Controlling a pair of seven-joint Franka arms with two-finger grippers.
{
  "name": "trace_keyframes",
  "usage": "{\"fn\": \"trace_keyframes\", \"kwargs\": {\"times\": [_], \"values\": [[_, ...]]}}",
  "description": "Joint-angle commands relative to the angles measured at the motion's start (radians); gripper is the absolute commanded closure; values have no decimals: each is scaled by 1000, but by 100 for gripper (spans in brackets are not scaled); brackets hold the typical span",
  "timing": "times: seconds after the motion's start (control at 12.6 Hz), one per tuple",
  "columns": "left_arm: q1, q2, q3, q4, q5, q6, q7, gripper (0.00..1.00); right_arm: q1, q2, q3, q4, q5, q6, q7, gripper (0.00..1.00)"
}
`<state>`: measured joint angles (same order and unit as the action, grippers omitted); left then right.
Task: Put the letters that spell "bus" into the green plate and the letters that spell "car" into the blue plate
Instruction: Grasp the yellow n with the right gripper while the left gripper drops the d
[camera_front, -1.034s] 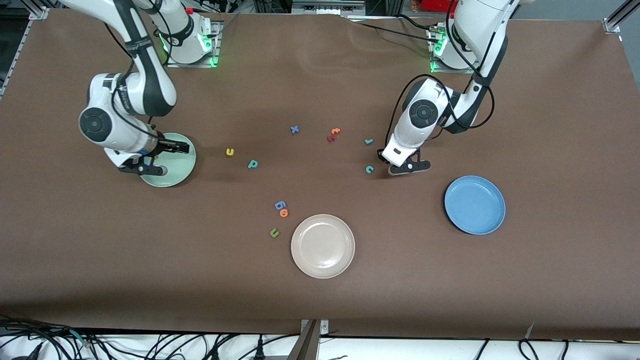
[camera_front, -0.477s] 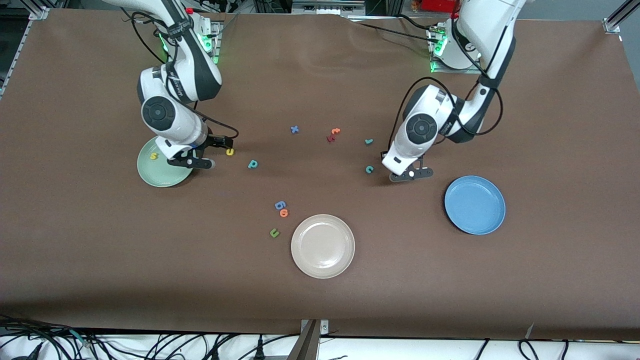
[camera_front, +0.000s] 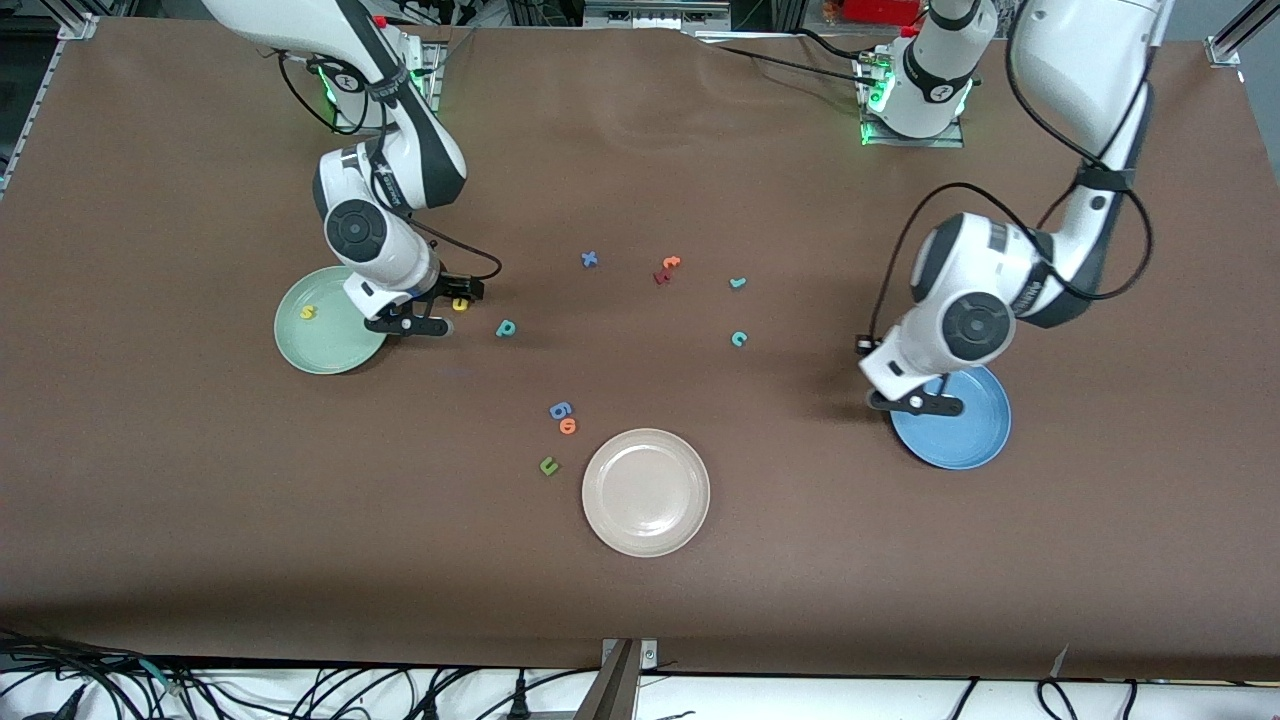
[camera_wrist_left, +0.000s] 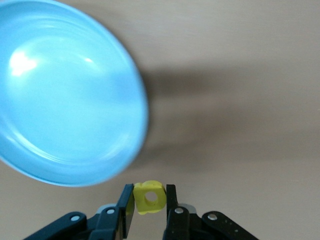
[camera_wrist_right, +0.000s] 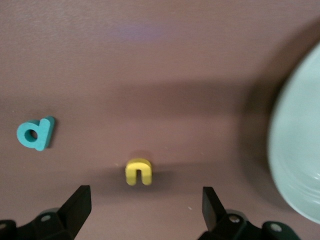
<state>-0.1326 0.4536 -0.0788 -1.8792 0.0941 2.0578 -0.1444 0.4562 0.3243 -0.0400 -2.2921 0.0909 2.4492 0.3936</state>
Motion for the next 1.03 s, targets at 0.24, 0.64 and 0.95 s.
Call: {"fn": "trace_keyframes", "kwargs": {"times": [0.24,0.64,0.95], "values": [[142,101,-13,35,52,163,189,93,9,55,8,-15,10,113,-12,9],[133,108,-18,37,49,185,175,0,9,55,8,-14,10,113,-16,61],[126,102,-58,37,-14,188,123,0,9,49,6,-12,10,100,-13,91]]}}
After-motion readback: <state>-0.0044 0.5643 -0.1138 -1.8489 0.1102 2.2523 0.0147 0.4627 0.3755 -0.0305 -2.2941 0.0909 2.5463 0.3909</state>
